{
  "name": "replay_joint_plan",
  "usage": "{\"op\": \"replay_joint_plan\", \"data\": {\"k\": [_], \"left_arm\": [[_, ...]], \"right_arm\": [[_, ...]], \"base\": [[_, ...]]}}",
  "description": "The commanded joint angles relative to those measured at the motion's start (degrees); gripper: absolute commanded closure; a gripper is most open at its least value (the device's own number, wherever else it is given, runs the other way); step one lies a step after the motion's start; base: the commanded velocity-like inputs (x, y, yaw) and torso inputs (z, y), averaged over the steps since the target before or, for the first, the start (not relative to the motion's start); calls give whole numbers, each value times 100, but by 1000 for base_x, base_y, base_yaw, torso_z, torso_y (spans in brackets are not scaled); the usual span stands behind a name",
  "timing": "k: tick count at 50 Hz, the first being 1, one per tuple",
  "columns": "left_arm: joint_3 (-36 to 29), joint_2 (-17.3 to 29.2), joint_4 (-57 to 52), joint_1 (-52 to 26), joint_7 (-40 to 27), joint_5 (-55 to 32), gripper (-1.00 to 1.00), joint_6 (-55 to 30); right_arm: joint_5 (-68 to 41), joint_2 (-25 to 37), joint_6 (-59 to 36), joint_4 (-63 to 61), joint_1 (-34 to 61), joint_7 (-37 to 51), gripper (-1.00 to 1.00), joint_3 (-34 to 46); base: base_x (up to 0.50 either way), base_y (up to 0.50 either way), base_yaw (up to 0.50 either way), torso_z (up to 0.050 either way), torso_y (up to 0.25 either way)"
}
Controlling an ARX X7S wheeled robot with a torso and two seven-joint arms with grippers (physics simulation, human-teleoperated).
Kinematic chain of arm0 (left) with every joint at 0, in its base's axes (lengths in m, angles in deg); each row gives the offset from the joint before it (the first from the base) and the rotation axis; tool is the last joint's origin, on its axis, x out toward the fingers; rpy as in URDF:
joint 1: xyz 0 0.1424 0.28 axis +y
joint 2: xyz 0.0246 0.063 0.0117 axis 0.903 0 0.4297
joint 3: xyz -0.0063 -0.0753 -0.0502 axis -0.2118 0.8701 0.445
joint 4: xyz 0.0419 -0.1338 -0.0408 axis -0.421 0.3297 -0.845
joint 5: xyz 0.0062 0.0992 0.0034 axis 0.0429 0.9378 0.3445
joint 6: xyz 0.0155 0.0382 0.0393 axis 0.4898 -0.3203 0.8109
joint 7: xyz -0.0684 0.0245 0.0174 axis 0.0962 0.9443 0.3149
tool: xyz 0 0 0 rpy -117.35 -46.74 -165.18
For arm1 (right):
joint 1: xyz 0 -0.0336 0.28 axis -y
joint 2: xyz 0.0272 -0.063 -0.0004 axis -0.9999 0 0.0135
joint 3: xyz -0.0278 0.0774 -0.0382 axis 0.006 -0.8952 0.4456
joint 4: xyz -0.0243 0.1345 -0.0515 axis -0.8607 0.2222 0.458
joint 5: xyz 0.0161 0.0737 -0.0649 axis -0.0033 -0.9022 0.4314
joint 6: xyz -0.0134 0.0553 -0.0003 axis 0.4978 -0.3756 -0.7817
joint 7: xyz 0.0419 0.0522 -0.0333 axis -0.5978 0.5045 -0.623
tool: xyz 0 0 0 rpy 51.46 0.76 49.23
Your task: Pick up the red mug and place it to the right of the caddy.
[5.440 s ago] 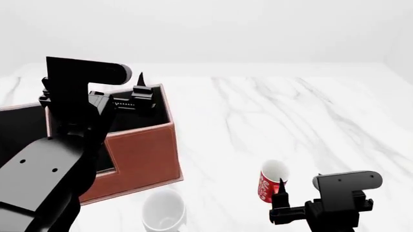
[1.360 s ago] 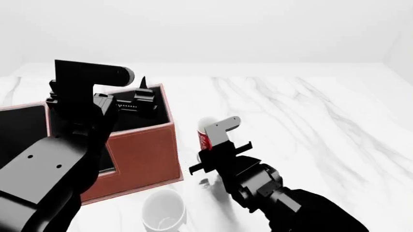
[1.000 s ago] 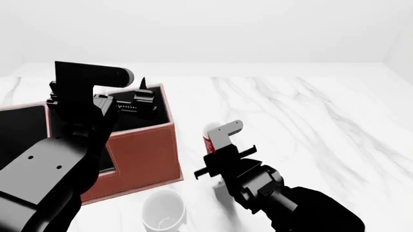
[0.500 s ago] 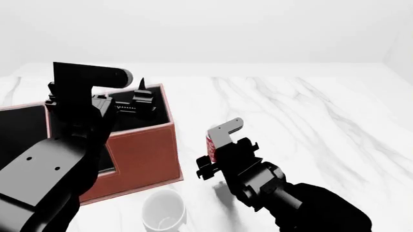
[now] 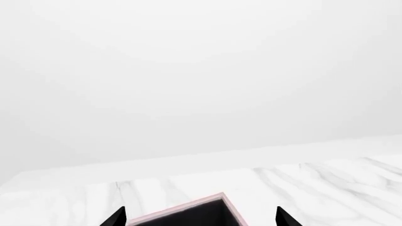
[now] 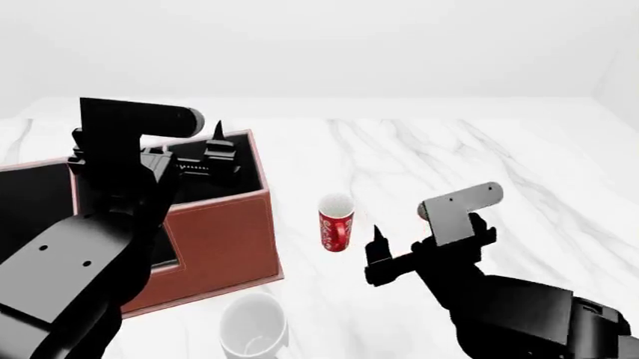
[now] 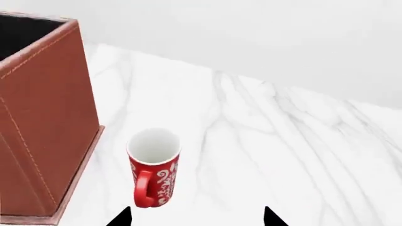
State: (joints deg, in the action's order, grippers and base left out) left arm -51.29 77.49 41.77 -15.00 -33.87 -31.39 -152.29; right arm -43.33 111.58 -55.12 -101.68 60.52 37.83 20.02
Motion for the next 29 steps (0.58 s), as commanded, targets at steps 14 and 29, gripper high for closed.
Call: {"op": "replay_joint_plan", "data": {"k": [14, 29], "left_arm": [[-28, 10, -34, -90, -66, -83, -100, -73], [-92, 20, 16, -182, -88, -121, -100, -115]], "right_arm": [[1525, 1833, 3126, -1830, -872, 1123, -100, -1064], [1446, 1837, 3064, -1849, -831, 1020, -100, -1086]], "base": [[0, 0, 0, 0, 0], [0, 0, 0, 0, 0]]}}
